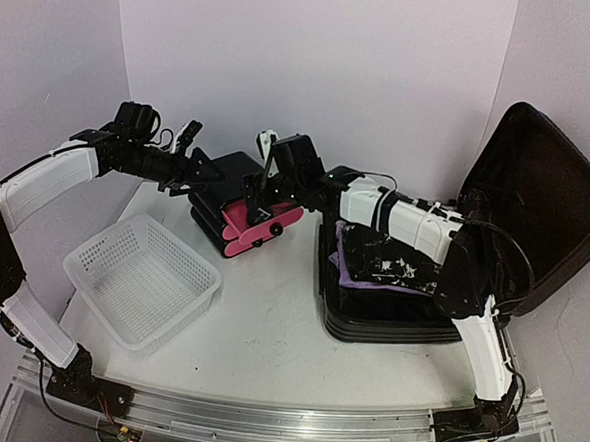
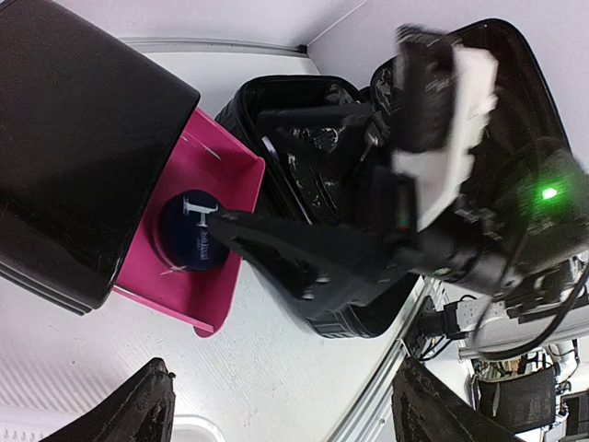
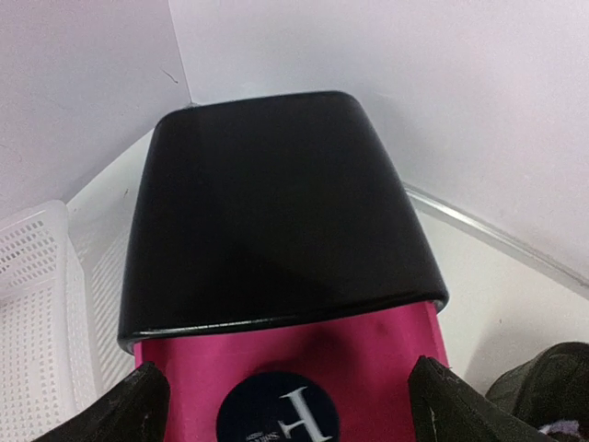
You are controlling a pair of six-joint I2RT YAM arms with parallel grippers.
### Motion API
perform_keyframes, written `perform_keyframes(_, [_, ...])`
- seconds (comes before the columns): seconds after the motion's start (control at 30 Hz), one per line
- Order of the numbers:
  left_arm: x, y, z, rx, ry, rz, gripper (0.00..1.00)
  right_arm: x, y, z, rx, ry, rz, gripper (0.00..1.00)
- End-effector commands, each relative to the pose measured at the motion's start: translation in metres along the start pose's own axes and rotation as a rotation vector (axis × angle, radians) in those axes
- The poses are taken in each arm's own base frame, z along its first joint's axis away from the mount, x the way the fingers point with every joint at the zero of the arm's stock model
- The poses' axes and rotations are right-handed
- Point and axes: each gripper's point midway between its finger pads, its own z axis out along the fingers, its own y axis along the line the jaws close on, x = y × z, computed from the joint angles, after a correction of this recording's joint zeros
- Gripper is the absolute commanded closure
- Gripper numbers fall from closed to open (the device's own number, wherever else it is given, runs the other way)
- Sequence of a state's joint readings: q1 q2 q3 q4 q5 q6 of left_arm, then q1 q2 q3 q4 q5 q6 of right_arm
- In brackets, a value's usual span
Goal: Open, take out, and arrange the luggage
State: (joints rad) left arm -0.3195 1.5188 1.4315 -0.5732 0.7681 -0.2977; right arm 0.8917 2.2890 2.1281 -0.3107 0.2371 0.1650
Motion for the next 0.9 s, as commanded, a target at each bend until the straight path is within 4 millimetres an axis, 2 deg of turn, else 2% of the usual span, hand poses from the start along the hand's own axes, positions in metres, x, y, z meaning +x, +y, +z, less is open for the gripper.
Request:
perform_keyframes(0.0, [-0.012,-0.016,-0.010,0.040,-0.047,0.043,0.19,-0.034,-0.006,-0.023,0.025,-0.016,0.041,0.04])
perform_keyframes(0.1, [-0.012,-0.015,-0.011,0.035,-0.050,0.046,0.18,-0.029,-0.025,-0.035,0.071,0.021,0.117,0.07])
perform_keyframes(0.27, [-0.013,-0.015,-0.011,0.032,-0.051,0.048,0.16,0.004,-0.044,-0.067,0.099,0.114,0.245,0.11])
perform_keyframes(0.43, [-0.012,-0.016,-0.010,0.041,-0.047,0.041,0.16,0.050,-0.070,-0.094,0.172,0.194,0.279,0.31])
perform_keyframes(0.5, [-0.012,-0.015,-0.010,0.039,-0.046,0.040,0.16,0.069,-0.067,-0.089,0.161,0.227,0.284,0.32])
perform_keyframes(0.6, [-0.012,-0.013,-0.009,0.034,-0.045,0.040,0.16,0.078,-0.061,-0.076,0.138,0.244,0.294,0.33])
perform_keyframes(0.87, [-0.011,-0.010,-0.007,0.027,-0.044,0.038,0.16,0.082,-0.057,-0.044,0.137,0.212,0.295,0.32])
